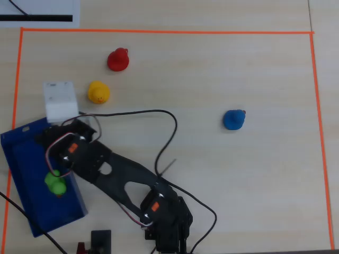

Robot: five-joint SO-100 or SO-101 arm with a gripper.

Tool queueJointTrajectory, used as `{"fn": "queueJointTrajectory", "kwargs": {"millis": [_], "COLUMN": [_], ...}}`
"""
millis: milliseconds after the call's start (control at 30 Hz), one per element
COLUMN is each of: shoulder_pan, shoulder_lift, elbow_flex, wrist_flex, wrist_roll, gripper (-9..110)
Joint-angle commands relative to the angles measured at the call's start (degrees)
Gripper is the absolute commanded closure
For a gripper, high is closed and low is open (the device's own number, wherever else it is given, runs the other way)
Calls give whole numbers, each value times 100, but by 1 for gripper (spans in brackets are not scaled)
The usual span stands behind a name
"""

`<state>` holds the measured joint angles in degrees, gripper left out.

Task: Grasp green duck and put it into box.

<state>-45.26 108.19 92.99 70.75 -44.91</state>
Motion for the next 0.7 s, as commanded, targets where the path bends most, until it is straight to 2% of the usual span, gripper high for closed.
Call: {"fn": "queueJointTrajectory", "kwargs": {"millis": [0, 300, 500, 667], "shoulder_pan": [1099, 3428, 4447, 4737], "shoulder_lift": [2487, 6451, 7462, 8147], "elbow_flex": [1521, 5643, 7102, 8235], "wrist_flex": [-888, -2558, -2461, -2127], "wrist_roll": [-817, -2496, -2575, -2786], "gripper": [101, 101, 101, 101]}}
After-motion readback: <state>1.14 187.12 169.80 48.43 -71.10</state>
